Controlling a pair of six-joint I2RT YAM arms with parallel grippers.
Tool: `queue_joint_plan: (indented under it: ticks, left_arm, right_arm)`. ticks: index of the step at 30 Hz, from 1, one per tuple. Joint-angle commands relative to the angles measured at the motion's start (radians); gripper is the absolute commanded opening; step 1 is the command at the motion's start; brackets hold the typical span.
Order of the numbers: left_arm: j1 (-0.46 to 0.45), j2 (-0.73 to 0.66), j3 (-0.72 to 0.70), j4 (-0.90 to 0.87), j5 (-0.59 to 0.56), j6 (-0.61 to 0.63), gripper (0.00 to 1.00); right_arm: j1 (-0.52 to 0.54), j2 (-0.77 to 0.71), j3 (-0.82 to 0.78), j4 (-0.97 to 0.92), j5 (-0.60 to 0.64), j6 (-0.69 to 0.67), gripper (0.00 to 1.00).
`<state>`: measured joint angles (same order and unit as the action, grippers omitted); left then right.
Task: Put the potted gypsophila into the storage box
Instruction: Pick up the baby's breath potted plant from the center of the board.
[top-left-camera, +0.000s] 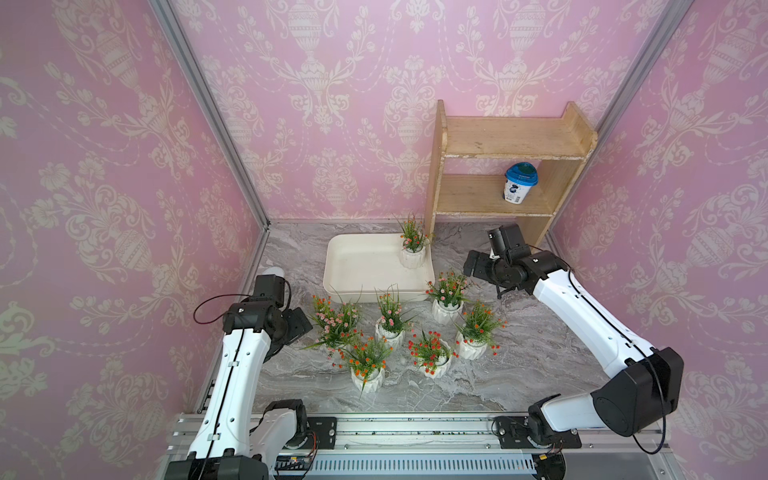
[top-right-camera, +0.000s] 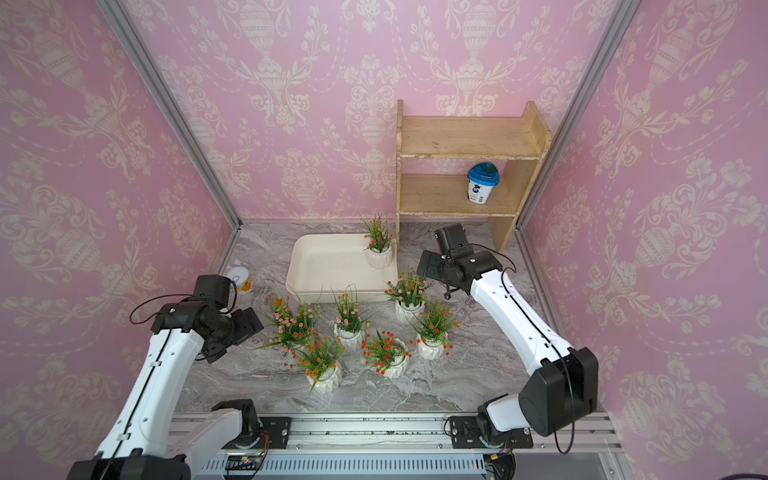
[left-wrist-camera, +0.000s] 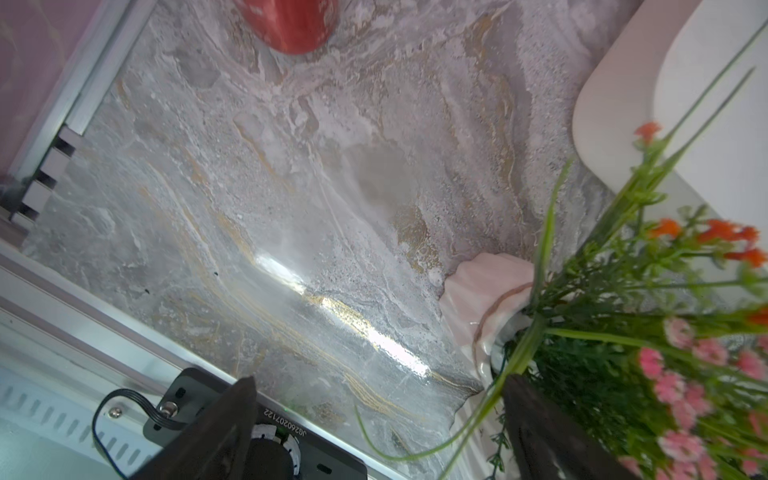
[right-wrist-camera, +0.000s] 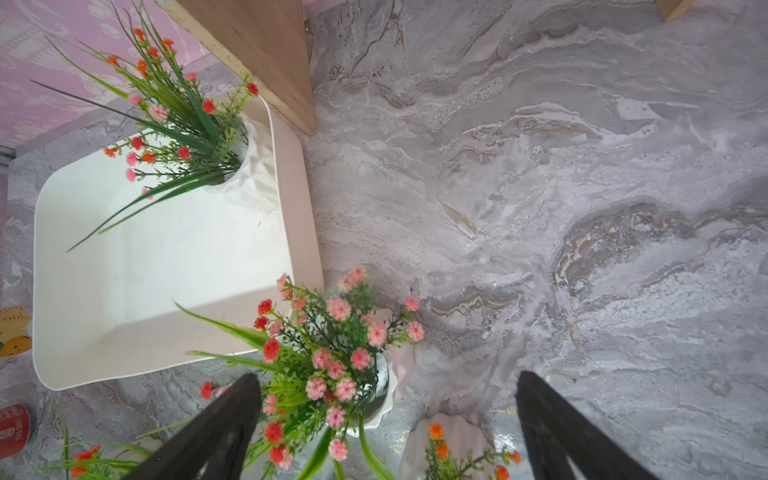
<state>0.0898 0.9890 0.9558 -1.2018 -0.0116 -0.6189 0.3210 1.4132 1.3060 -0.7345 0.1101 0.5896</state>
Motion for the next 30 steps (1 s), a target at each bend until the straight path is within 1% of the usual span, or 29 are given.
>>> queue_joint_plan:
  ticks: [1, 3, 7, 11, 17, 22, 24, 30]
  left_arm:
    - [0.008, -0.021, -0.050, -0.009, 0.051, -0.066, 0.92]
    - [0.009, -0.013, -0.073, 0.013, 0.079, -0.068, 0.90]
    - [0.007, 0.009, -0.106, 0.049, 0.093, -0.066, 0.89]
    - [0.007, 0.038, -0.143, 0.116, 0.176, -0.075, 0.87]
    - [0.001, 0.049, -0.149, 0.185, 0.233, -0.092, 0.86]
    - [-0.019, 0.058, -0.158, 0.212, 0.243, -0.106, 0.85]
    - [-0.030, 0.064, -0.167, 0.228, 0.243, -0.114, 0.84]
    - [-0.085, 0.095, -0.180, 0.267, 0.230, -0.136, 0.80]
  right_arm:
    - [-0.016, -0.035, -0.040, 0.017, -0.039, -0.033, 0.98]
    - [-0.024, -0.044, -0.062, 0.022, -0.047, -0.034, 0.98]
    - [-0.037, -0.058, -0.099, 0.035, -0.059, -0.030, 0.98]
    - [-0.042, -0.060, -0.118, 0.038, -0.064, -0.031, 0.98]
    - [-0.045, -0.054, -0.123, 0.043, -0.068, -0.032, 0.98]
    - [-0.045, -0.045, -0.123, 0.050, -0.072, -0.029, 0.98]
    - [-0.045, -0.043, -0.159, 0.055, -0.074, -0.027, 0.98]
    - [-0.045, -0.043, -0.168, 0.059, -0.075, -0.025, 0.97]
